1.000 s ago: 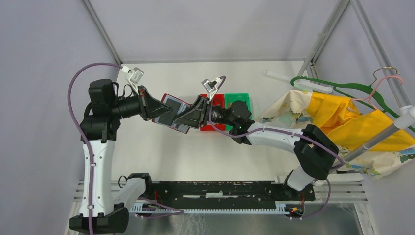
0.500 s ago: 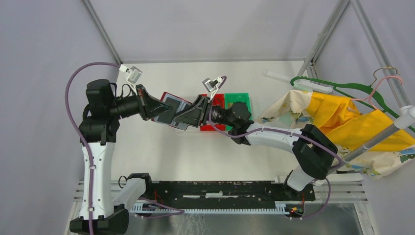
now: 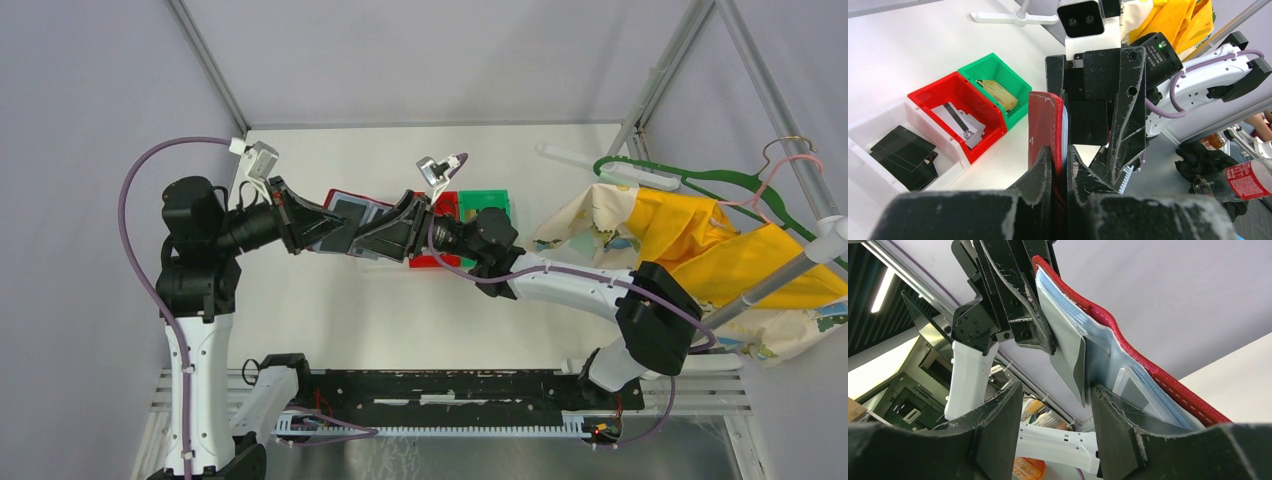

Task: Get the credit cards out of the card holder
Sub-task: Remove the credit card from the card holder.

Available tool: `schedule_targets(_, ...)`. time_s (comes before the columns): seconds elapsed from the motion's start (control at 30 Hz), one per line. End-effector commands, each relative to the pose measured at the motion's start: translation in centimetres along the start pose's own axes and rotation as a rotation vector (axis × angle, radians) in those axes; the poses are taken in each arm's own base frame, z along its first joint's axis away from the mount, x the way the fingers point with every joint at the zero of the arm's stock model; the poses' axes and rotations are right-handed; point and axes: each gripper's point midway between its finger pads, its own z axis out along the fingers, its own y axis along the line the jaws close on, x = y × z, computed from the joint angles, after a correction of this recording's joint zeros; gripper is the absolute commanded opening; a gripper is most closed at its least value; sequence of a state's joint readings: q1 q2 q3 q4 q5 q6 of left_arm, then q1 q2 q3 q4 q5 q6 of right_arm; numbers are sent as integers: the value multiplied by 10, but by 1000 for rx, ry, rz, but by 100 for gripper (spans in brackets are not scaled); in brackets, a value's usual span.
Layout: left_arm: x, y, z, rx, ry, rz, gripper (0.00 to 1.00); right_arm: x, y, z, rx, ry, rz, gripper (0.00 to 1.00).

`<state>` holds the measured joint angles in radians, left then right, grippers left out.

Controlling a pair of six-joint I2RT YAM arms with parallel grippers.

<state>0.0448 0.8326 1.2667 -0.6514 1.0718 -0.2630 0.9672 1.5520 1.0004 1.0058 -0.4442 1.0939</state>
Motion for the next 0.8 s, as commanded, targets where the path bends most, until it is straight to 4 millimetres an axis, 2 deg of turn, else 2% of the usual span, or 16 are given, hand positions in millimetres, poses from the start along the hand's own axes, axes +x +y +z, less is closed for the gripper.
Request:
schedule_targets(0.0, -2, -39, -6, 148, 14, -51, 7, -19, -9, 10, 67, -69, -45, 59)
schedule_targets(0.1, -8, -45, -9, 152, 0, 5, 7, -24, -17, 4, 136, -83, -93, 61)
schedule_targets(0.2, -7, -51, -13, 162, 11, 58, 2, -34, -14, -2, 186, -54, -249, 66)
schedule_targets(0.33, 7, -53, -17, 184, 55, 120, 2, -52, 5, -13, 199, 16, -522, 82)
schedule_targets(0.43, 14, -53, -18, 190, 67, 141, 2, -61, 19, -21, 173, 56, -620, 88)
schedule_targets(0.57, 16, -58, -19, 231, 72, 152, 2, -71, 27, -20, 158, 89, -705, 94)
schedule_targets(0.6, 16, -60, -20, 241, 73, 151, 2, -71, 30, -18, 141, 105, -723, 98)
schedule_targets(0.77, 15, -68, -23, 269, 68, 172, 2, -54, 36, -6, 7, 238, -692, 98)
